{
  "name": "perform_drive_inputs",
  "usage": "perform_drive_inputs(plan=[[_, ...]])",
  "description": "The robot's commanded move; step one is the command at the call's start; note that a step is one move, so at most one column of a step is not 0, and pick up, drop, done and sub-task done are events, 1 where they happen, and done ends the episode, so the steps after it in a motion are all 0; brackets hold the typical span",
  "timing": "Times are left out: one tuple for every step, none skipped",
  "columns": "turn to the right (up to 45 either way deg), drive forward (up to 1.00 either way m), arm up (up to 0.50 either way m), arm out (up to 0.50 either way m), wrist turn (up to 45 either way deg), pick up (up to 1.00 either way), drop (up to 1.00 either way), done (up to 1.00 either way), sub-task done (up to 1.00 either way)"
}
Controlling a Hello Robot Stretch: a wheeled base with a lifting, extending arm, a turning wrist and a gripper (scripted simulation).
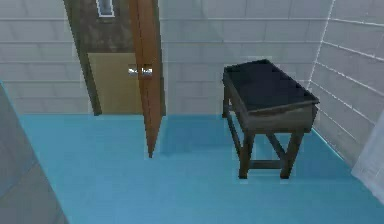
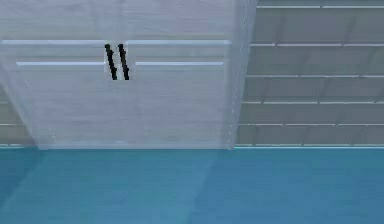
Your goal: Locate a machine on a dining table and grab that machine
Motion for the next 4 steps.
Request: perform_drive_inputs(plan=[[9.0,0.00,0.00,0.00,0.0,0.00,0.00,0.00,0.00],[0.0,0.90,0.00,0.00,0.0,0.00,0.00,0.00,0.00],[-45.0,0.00,0.00,0.00,0.0,0.00,0.00,0.00,0.00],[-6.0,0.00,0.00,0.00,0.0,0.00,0.00,0.00,0.00]])
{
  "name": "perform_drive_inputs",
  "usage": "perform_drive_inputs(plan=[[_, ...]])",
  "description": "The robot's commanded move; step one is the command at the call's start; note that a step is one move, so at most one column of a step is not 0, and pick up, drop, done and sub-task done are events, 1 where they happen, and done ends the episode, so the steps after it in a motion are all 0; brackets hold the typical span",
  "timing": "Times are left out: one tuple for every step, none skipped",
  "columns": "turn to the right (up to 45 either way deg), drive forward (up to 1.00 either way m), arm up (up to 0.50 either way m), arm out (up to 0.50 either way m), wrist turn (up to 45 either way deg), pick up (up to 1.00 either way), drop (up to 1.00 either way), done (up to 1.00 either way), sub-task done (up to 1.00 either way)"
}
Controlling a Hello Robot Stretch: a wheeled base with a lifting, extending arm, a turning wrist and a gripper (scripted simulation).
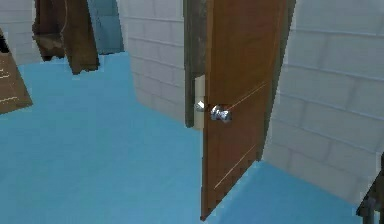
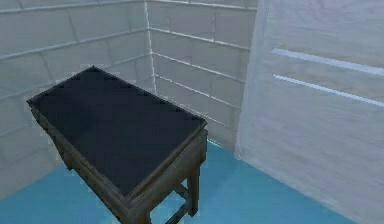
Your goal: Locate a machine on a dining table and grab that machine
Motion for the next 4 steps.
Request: perform_drive_inputs(plan=[[-3.0,0.00,0.00,0.00,0.0,0.00,0.00,0.00,0.00],[0.0,0.40,0.00,0.00,0.0,0.00,0.00,0.00,0.00],[-33.0,0.00,0.00,0.00,0.0,0.00,0.00,0.00,0.00],[0.0,1.00,0.00,0.00,0.0,0.00,0.00,0.00,0.00]])
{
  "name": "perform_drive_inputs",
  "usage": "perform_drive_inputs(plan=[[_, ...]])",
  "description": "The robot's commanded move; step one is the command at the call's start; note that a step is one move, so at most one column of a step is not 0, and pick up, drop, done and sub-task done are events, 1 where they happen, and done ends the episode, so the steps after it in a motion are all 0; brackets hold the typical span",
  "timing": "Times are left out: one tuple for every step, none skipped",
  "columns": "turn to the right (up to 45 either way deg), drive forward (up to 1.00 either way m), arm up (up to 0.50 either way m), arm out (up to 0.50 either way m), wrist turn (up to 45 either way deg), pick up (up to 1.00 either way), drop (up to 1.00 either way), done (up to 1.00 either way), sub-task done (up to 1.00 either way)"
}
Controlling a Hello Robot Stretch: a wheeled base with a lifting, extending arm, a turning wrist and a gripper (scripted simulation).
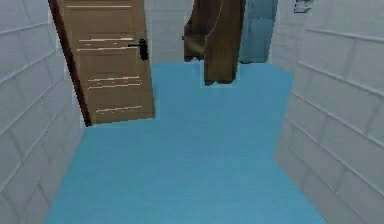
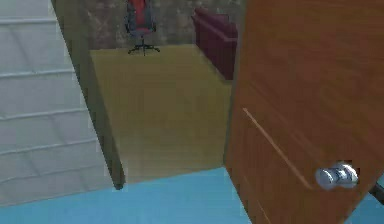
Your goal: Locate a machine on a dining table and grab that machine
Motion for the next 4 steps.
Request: perform_drive_inputs(plan=[[0.0,1.00,0.00,0.00,0.0,0.00,0.00,0.00,0.00],[0.0,1.00,0.00,0.00,0.0,0.00,0.00,0.00,0.00],[0.0,0.35,0.00,0.00,0.0,0.00,0.00,0.00,0.00],[-27.0,0.00,0.00,0.00,0.0,0.00,0.00,0.00,0.00]])
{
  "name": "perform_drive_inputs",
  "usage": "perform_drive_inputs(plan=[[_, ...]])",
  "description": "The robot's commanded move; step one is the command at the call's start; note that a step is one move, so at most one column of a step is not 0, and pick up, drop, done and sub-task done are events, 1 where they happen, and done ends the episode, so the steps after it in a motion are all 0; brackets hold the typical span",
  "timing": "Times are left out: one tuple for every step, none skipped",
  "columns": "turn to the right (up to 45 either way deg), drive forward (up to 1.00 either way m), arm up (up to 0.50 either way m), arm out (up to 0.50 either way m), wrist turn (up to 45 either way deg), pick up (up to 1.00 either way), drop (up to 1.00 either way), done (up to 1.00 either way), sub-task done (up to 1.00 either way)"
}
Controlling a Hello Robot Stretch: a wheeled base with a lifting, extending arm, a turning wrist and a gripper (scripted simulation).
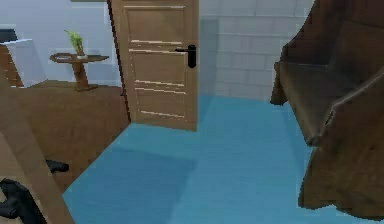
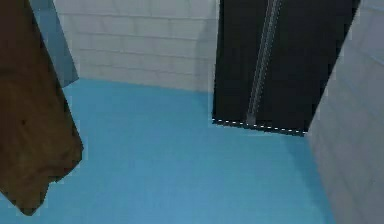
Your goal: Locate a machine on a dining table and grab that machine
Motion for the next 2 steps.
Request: perform_drive_inputs(plan=[[0.0,0.85,0.00,0.00,0.0,0.00,0.00,0.00,0.00],[-45.0,0.00,0.00,0.00,0.0,0.00,0.00,0.00,0.00]])
